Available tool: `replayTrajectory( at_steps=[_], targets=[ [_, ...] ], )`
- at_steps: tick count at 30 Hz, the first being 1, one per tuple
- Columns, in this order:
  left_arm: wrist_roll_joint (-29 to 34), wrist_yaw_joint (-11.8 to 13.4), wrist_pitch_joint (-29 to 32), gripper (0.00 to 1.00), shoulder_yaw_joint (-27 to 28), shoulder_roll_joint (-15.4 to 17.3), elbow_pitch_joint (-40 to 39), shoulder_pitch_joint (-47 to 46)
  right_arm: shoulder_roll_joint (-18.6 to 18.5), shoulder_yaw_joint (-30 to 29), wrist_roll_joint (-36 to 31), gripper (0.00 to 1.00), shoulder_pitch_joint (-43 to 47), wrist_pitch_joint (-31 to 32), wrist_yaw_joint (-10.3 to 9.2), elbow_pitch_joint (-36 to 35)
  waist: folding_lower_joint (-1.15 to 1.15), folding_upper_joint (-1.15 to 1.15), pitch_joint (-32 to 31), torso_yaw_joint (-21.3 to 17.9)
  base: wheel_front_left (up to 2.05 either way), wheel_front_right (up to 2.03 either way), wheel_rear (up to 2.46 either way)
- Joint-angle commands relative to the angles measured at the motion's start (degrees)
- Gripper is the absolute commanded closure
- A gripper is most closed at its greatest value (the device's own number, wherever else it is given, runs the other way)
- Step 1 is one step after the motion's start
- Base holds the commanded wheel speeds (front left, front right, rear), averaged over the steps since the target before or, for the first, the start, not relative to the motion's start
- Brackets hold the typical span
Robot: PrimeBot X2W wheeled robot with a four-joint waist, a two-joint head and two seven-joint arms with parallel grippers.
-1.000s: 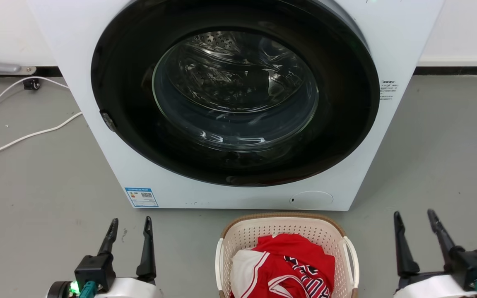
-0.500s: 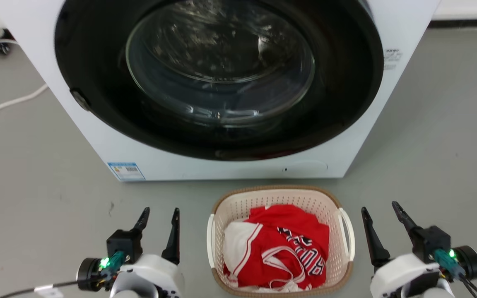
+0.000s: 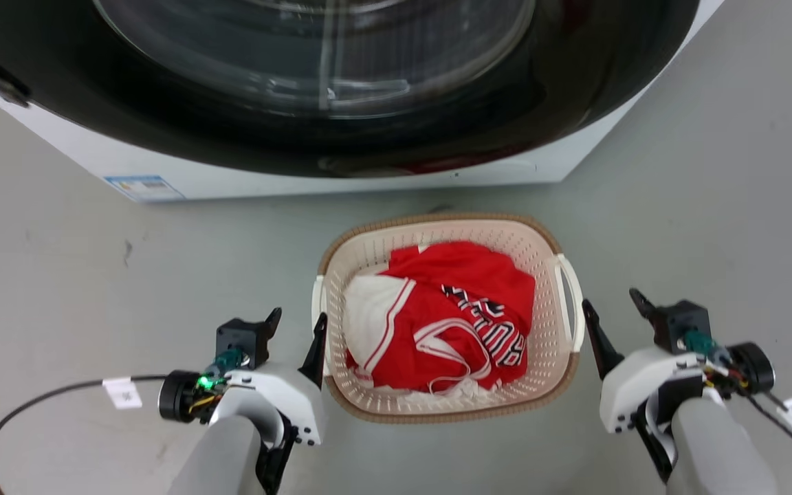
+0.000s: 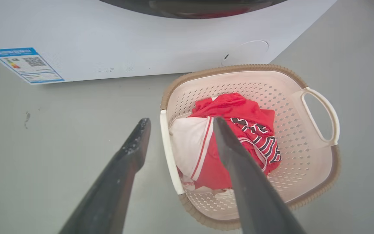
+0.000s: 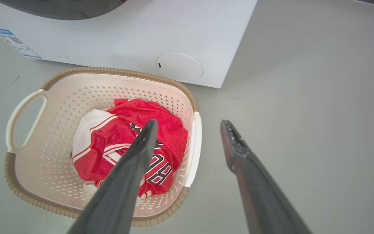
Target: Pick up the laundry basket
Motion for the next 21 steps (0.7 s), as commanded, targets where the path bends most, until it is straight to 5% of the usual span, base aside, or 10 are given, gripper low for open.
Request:
replayTrajectory(
  at_steps=[1,21],
  targets=[
    [-0.09,-0.14,-0.16,0.00,-0.52,0.12,1.65,-2.32,-0.07,-0.25,-0.39,0.00,-2.84,-0.15,-0.06,2.01,-0.01,0.00,4.05,-0.77,0.00,0.00,0.00],
    [0.14,-0.54,-0.15,0.00,-2.82,0.81,16.07,-18.66,-0.08,-1.18,-2.99,0.00,-19.64,-0.15,-0.06,17.95,-0.01,0.00,20.59,-0.55,0.00,0.00,0.00]
  ],
)
